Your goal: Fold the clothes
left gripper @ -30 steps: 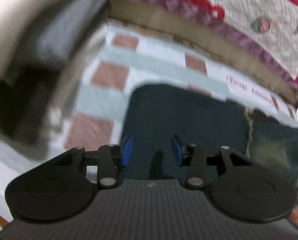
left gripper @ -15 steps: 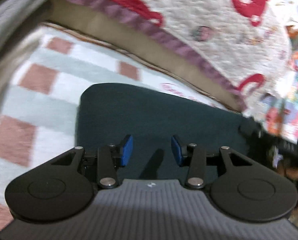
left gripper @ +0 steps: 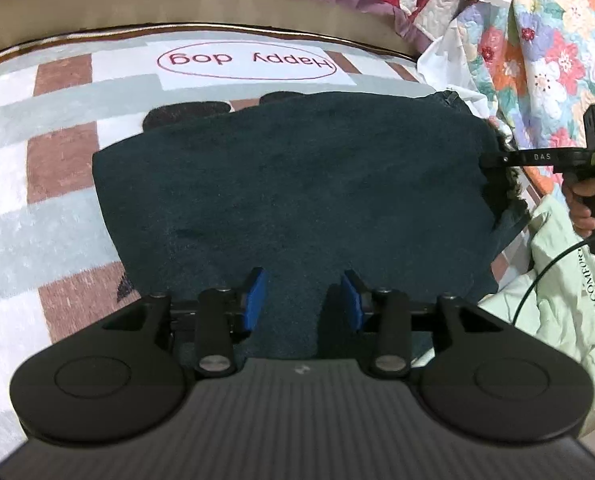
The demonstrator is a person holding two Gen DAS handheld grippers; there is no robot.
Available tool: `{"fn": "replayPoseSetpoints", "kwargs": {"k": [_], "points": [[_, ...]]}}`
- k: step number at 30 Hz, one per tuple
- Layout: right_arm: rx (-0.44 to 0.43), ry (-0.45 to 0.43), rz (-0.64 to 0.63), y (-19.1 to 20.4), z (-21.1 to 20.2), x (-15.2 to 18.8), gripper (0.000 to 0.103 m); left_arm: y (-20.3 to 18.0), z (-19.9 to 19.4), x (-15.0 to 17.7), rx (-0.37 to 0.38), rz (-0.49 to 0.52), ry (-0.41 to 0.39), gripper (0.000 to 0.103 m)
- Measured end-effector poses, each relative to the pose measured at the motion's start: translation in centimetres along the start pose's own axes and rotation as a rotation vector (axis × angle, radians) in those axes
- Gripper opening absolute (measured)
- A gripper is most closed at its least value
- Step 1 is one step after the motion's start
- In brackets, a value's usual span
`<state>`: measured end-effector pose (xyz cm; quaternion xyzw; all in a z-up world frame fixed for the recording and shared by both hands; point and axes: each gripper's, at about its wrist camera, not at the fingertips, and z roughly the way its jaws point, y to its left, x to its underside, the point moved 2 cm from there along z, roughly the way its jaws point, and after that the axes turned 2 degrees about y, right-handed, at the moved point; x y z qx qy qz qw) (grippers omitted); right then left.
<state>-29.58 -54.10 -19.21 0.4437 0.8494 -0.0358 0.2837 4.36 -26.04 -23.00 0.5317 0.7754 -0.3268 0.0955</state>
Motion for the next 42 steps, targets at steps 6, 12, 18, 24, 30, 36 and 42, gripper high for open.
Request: {"fn": "replayPoseSetpoints", "kwargs": {"k": [6, 12, 18, 24, 30, 36, 42], "points": [[-0.094, -0.105, 0.216, -3.2, 0.8, -1.3, 0.054, 2.2, 0.4, -0.5, 0.075, -0.171, -0.027, 0.042], [-0.137, 0.073, 0.417, -5.9, 1.4, -4.8, 0.061, 1.2, -0.1, -4.4, -0.073, -0.232, -0.138, 0.042], [-0.202, 0.252, 0.548, -7.0, 3.8, -6.4, 0.063, -1.9, 3.0, -5.7, 0.003, -0.198, -0.084, 0.042], [-0.420, 0.428, 0.819, -8.5, 7.9, -3.7, 0.072, -2.4, 5.1, -5.1, -0.023, -0.180, -0.017, 0.043], [-0.451, 0.335, 0.860, -8.7, 8.3, -4.8, 0.073, -2.4, 4.7, -4.9, -0.027, -0.196, -0.009, 0.044], [-0.441, 0.175, 0.773, -6.9, 6.7, -5.4, 0.013, -3.2, 4.2, -4.5, -0.047, -0.184, -0.010, 0.044], [-0.438, -0.330, 0.375, -1.0, -3.4, -7.0, 0.004, -5.4, 5.3, -5.2, -0.038, -0.154, -0.029, 0.047]]}}
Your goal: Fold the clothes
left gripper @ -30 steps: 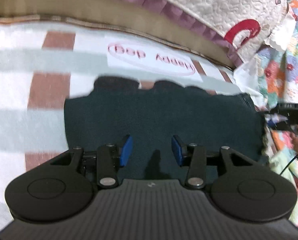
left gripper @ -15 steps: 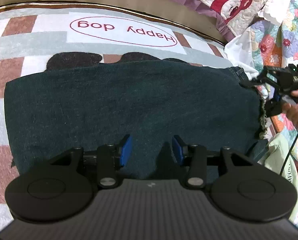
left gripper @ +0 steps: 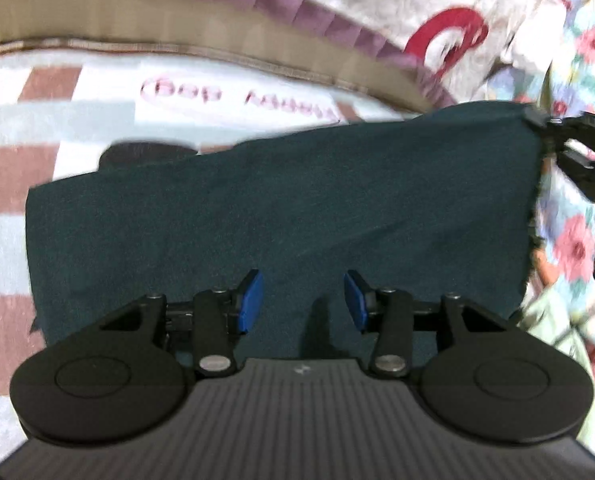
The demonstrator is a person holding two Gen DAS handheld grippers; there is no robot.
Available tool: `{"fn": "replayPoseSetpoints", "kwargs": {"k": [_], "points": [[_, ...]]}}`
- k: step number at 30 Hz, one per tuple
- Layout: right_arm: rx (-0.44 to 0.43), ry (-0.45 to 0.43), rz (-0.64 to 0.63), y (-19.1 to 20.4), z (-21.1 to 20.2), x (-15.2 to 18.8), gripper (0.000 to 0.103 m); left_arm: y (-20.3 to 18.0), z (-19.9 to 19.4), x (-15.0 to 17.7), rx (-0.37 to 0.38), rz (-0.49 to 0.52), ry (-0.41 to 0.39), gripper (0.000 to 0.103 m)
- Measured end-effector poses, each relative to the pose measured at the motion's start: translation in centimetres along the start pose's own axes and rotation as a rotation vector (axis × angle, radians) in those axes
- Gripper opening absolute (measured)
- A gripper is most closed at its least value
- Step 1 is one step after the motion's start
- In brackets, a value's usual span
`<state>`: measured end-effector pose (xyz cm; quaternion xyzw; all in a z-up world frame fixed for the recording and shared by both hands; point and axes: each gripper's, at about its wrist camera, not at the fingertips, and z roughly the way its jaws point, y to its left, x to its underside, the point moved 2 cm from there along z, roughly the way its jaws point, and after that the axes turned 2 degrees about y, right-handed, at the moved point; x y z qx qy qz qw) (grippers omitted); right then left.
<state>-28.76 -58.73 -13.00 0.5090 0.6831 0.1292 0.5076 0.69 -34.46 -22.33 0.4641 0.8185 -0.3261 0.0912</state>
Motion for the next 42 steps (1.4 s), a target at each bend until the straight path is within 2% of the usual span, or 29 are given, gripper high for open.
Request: {"fn": "replayPoseSetpoints", "kwargs": {"k": [1, 3, 5, 7, 10, 11, 13, 14, 17, 19, 22, 25, 29, 31, 33, 38, 39, 40, 41, 42], "points": [[0.023, -0.051, -0.139, 1.7, -1.1, -0.1, 0.003, -0.4, 0.2, -0.1, 0.002, 0.006, -0.003, 0.049], [0.170, -0.049, -0.397, 3.3, -0.9, -0.1, 0.002, -1.2, 0.6, -0.2, 0.007, 0.017, -0.009, 0.054], [0.350, 0.001, -0.567, 2.1, 1.7, 0.4, 0.004, -1.9, 1.4, -0.3, 0.003, 0.022, -0.001, 0.054], [0.502, 0.080, -0.656, -0.6, 4.7, 0.9, 0.011, -1.4, 2.0, 0.2, -0.009, 0.016, 0.030, 0.054], [0.517, 0.143, -0.439, -5.2, 5.0, 0.9, 0.015, -0.8, 1.8, 0.7, -0.002, 0.018, 0.036, 0.054], [0.476, 0.130, -0.353, -6.2, 3.9, 1.2, 0.018, -0.4, 1.4, 0.8, 0.001, 0.018, 0.036, 0.054], [0.412, 0.120, -0.276, -7.3, 1.4, 2.1, 0.041, 0.2, 1.0, 1.0, -0.007, 0.019, 0.037, 0.054], [0.405, 0.119, -0.267, -7.4, 0.2, 2.7, 0.044, 0.6, 0.8, 1.1, -0.014, 0.020, 0.038, 0.054], [0.411, 0.126, -0.200, -7.8, -3.4, 5.6, 0.046, 1.0, 0.2, 1.4, -0.009, -0.010, 0.026, 0.054], [0.420, 0.097, -0.090, -8.7, -6.1, 7.9, 0.049, 1.2, -0.5, 1.5, -0.022, -0.024, 0.014, 0.054], [0.415, 0.055, 0.147, -10.0, -8.8, 10.5, 0.055, 1.3, -1.9, 1.4, -0.048, -0.010, -0.001, 0.055], [0.410, 0.079, 0.289, -11.3, -9.0, 12.5, 0.058, 2.0, -3.2, 1.3, -0.075, 0.008, -0.012, 0.055], [0.307, 0.082, 0.452, -12.2, -7.3, 13.7, 0.058, 4.2, -4.6, 1.6, -0.122, -0.032, -0.025, 0.056], [0.261, 0.055, 0.404, -11.1, -6.4, 13.9, 0.058, 5.2, -4.8, 1.8, -0.128, -0.061, -0.028, 0.056], [0.307, 0.049, 0.336, -10.1, -5.7, 14.0, 0.058, 5.7, -4.9, 1.8, -0.124, -0.068, -0.027, 0.056], [0.321, -0.009, 0.357, -9.6, -4.9, 14.5, 0.058, 5.4, -4.9, 1.8, -0.135, -0.044, -0.027, 0.056], [0.337, -0.003, 0.346, -9.8, -4.7, 14.4, 0.049, 5.4, -4.9, 1.8, -0.136, -0.042, -0.028, 0.056], [0.370, 0.001, 0.307, -9.8, -4.4, 14.4, 0.024, 5.4, -5.0, 1.8, -0.138, -0.041, -0.029, 0.056], [0.411, 0.005, 0.246, -9.3, -4.2, 14.3, 0.021, 5.4, -5.2, 1.7, -0.140, -0.036, -0.036, 0.056], [0.425, 0.005, 0.178, -8.4, -4.3, 14.3, 0.014, 5.4, -5.3, 1.7, -0.143, -0.030, -0.043, 0.056]]}}
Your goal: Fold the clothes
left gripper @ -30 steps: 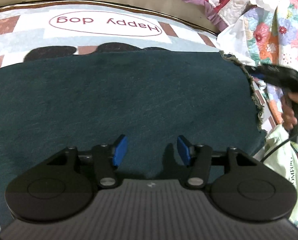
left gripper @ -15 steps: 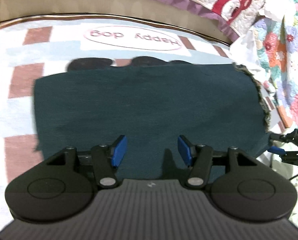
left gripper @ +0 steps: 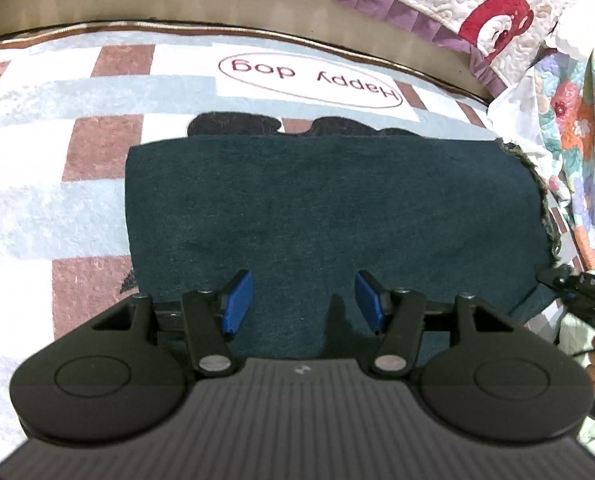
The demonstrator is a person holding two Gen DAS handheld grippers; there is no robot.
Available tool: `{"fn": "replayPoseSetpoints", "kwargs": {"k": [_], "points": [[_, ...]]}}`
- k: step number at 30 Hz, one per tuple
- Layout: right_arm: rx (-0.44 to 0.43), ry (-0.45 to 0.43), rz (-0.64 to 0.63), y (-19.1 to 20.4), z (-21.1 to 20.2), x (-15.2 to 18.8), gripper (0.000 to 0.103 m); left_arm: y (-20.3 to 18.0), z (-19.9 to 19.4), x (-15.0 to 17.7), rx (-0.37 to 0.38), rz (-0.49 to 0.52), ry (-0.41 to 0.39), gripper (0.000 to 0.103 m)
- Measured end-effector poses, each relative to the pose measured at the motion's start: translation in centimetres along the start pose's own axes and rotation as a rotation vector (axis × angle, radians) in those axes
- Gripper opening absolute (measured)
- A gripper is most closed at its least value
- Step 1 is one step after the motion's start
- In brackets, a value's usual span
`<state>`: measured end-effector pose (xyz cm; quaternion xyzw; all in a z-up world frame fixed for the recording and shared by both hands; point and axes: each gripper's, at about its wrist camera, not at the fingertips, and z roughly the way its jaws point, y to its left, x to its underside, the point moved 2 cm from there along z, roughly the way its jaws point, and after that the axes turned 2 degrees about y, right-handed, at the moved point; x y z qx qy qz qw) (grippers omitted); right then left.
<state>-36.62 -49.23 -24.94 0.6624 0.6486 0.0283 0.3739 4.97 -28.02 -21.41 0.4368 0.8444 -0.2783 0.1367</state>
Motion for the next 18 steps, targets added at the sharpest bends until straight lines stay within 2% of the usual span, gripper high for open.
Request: {"fn": "replayPoseSetpoints", "kwargs": {"k": [3, 5, 8, 10, 12, 13, 15, 17, 18], "points": [[0.042, -0.061, -0.275, 4.4, -2.4, 0.0, 0.010, -0.2, -0.5, -0.2, 0.015, 0.039, -0.040, 0.060], [0.021, -0.091, -0.463, 8.2, -3.8, -0.6, 0.010, -0.4, -0.7, -0.3, 0.049, 0.058, -0.046, 0.061], [-0.038, -0.135, -0.648, 13.8, -5.4, -3.8, 0.009, -1.1, -1.4, -0.4, 0.081, 0.109, -0.037, 0.061], [-0.066, -0.230, -0.784, 17.8, -7.8, -6.2, 0.008, -1.9, -1.8, -0.3, 0.090, 0.168, -0.026, 0.065], [-0.075, -0.357, -0.898, 19.7, -10.8, -6.9, 0.007, -2.8, -1.6, -0.1, 0.101, 0.198, 0.006, 0.066], [-0.070, -0.398, -0.887, 19.5, -11.7, -7.3, 0.007, -3.2, -1.4, 0.0, 0.109, 0.202, 0.024, 0.066], [0.004, -0.409, -0.787, 16.7, -11.5, -7.7, 0.007, -4.2, -1.0, 0.4, 0.124, 0.233, 0.056, 0.066], [0.154, -0.381, -0.716, 12.2, -8.8, -7.5, 0.007, -4.9, -0.4, 0.9, 0.116, 0.256, 0.077, 0.066], [0.209, -0.331, -0.671, 10.1, -7.4, -7.3, 0.007, -5.1, 0.0, 1.1, 0.106, 0.261, 0.085, 0.067]]}}
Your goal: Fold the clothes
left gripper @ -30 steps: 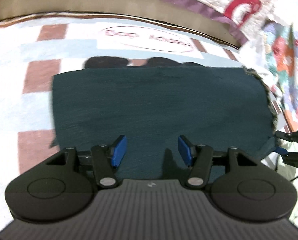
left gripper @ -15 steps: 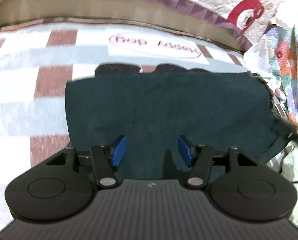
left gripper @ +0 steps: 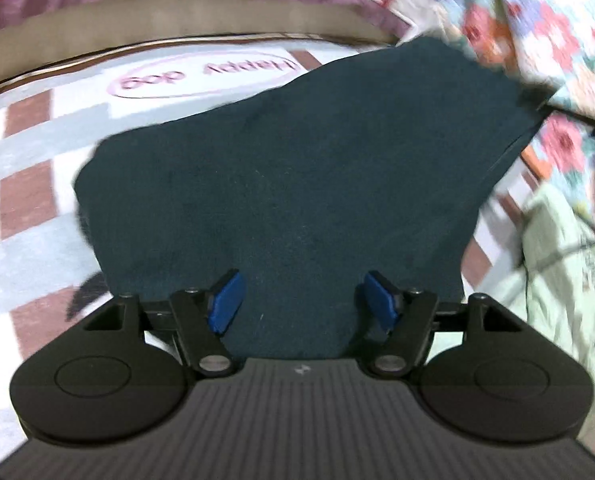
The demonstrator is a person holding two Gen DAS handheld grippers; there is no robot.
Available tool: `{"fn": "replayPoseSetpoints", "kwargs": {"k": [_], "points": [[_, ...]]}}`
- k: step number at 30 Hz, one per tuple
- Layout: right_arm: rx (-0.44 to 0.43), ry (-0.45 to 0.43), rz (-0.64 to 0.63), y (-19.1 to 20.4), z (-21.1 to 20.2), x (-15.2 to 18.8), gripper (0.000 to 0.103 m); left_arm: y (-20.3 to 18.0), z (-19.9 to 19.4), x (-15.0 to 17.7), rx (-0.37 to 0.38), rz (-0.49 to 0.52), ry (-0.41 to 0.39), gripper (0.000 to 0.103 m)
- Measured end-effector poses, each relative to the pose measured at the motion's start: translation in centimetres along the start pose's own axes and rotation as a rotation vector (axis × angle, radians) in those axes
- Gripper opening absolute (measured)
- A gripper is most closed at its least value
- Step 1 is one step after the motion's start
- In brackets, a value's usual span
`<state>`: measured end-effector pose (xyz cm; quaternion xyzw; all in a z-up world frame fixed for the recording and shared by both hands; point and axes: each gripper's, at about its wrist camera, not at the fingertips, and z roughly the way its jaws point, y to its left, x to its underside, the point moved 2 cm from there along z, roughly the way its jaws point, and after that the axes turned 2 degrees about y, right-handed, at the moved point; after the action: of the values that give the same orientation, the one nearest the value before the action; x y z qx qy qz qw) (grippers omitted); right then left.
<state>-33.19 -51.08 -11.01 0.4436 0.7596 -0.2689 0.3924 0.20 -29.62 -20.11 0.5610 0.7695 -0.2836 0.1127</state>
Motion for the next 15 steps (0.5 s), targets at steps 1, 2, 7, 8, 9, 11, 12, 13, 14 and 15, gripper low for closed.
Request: {"fn": "replayPoseSetpoints", "kwargs": {"k": [1, 2, 7, 8, 9, 11, 12, 13, 14, 15], "points": [[0.018, 0.083, 0.063, -1.4, 1.5, 2.0, 0.007, -0.2, 0.4, 0.1, -0.009, 0.005, 0.009, 0.068], [0.002, 0.145, 0.193, -3.0, 2.4, 3.6, 0.007, -0.4, 0.8, 0.3, -0.018, 0.010, 0.019, 0.068], [-0.070, 0.262, 0.619, -7.9, 5.1, 8.0, 0.008, -1.5, 2.6, 0.9, -0.062, 0.035, 0.066, 0.068], [-0.072, 0.265, 0.592, -7.9, 5.3, 7.8, 0.008, -1.7, 2.9, 1.0, -0.068, 0.036, 0.073, 0.068], [-0.074, 0.267, 0.567, -7.8, 5.5, 7.6, 0.008, -1.9, 2.9, 0.8, -0.069, 0.028, 0.078, 0.068], [-0.081, 0.265, 0.539, -7.7, 5.7, 7.3, 0.012, -1.9, 3.0, 0.5, -0.065, 0.006, 0.078, 0.068], [-0.085, 0.264, 0.530, -7.7, 5.8, 7.2, 0.017, -1.9, 3.0, 0.3, -0.061, -0.003, 0.076, 0.068], [-0.093, 0.270, 0.548, -7.8, 6.1, 7.3, 0.022, -1.8, 2.9, 0.3, -0.054, -0.005, 0.073, 0.068], [-0.103, 0.275, 0.567, -7.8, 6.5, 7.3, 0.028, -1.7, 2.9, 0.3, -0.048, -0.009, 0.070, 0.068], [-0.121, 0.280, 0.589, -7.9, 6.9, 7.6, 0.048, -1.5, 2.9, 0.3, -0.044, -0.017, 0.067, 0.068]]}}
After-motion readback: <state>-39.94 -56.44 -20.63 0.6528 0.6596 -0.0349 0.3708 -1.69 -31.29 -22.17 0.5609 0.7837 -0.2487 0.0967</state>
